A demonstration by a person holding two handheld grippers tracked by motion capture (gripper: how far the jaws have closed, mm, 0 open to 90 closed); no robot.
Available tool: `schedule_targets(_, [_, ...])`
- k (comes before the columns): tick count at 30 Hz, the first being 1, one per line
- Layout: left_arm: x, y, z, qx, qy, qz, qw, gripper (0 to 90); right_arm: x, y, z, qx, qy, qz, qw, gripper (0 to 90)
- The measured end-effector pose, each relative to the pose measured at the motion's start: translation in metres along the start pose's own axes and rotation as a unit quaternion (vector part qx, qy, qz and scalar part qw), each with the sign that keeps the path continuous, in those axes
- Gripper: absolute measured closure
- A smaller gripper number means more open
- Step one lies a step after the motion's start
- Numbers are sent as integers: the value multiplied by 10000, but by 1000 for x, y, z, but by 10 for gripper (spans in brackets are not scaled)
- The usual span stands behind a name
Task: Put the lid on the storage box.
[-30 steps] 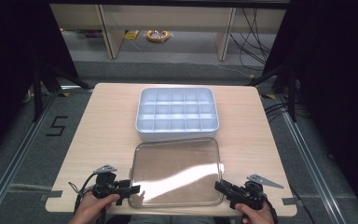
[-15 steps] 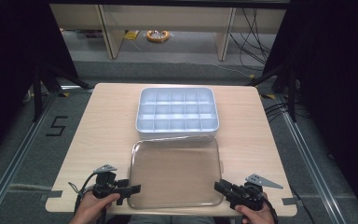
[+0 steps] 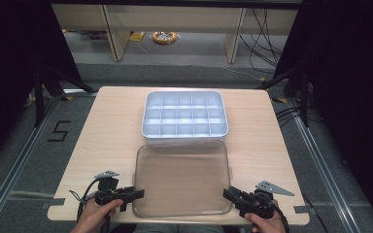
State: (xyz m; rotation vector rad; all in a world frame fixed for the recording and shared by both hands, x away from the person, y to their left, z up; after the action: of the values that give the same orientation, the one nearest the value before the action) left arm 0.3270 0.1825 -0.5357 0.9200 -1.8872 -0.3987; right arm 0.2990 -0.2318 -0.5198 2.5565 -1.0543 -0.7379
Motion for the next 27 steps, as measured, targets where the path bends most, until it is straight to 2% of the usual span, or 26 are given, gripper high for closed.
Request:
schedule_targets(1, [0, -1, 0, 57, 1, -32, 10000, 542, 2, 1, 0, 7, 44, 66, 10000, 642])
schedule_targets(4, [3, 0, 0, 219, -97, -48, 9997, 561, 2, 0, 0, -1, -1, 117, 9999, 642])
schedule_targets(5, [4, 1, -1, 308, -103, -4, 9995, 597, 2, 1, 0, -54, 7, 156, 9999, 645])
schedule_targets(8, [6, 7, -4, 506, -251, 10, 9984, 625, 3, 1, -1, -30, 82, 186, 9998, 661])
schedule_targets(9, [6, 9, -5, 567, -299, -19, 9979, 637, 0, 1, -2, -26, 27, 212, 9998, 666])
schedule_targets(12, [10, 12, -4, 640, -373, -49, 9972, 640, 0, 0, -2, -54, 47, 196, 9998, 665])
schedule_targets(13, [11, 12, -4, 658, -385, -37, 9971, 643, 1, -1, -1, -31, 61, 273, 9996, 665])
schedule_targets(15, [14, 13, -5, 680, -455, -35, 9966, 648, 0, -1, -2, -33, -90, 321, 9994, 665])
schedule_targets(16, [15, 14, -5, 689, -532, -45, 9962, 646, 3, 0, -4, 5, 48, 324, 9995, 664])
schedule_targets(18, [18, 15, -8, 696, -640, -68, 9955, 645, 4, 1, -6, 14, 77, 341, 9994, 664])
schedule_targets(20, [19, 14, -9, 736, -630, -62, 9953, 645, 3, 1, -12, 42, 43, 443, 9990, 662])
schedule_targets(23, [21, 15, -13, 763, -656, -76, 9949, 645, 1, 0, -15, 22, -87, 379, 9992, 659])
schedule_targets(24, [21, 16, -15, 780, -672, -78, 9947, 645, 5, -1, -16, 61, 130, 433, 9990, 657])
schedule_targets(26, [22, 18, -20, 815, -764, -128, 9937, 644, 6, -4, -20, 25, 135, 461, 9988, 650])
schedule_targets(27, [24, 18, -22, 880, -740, -155, 9932, 645, 7, -6, -23, 29, 215, 467, 9987, 648])
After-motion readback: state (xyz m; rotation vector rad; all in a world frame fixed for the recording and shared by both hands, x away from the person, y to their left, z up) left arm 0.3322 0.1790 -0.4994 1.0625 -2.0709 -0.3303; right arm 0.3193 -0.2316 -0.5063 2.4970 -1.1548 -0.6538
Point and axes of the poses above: each handheld gripper's, and its own axes: y roughly backward along the jaws, z roughly out of its underside, x roughly to its right, the point moved 3 cm from there along -y, roughly forward along the jaws, and after that the axes turned 11 degrees about y, right-handed, at the moved point
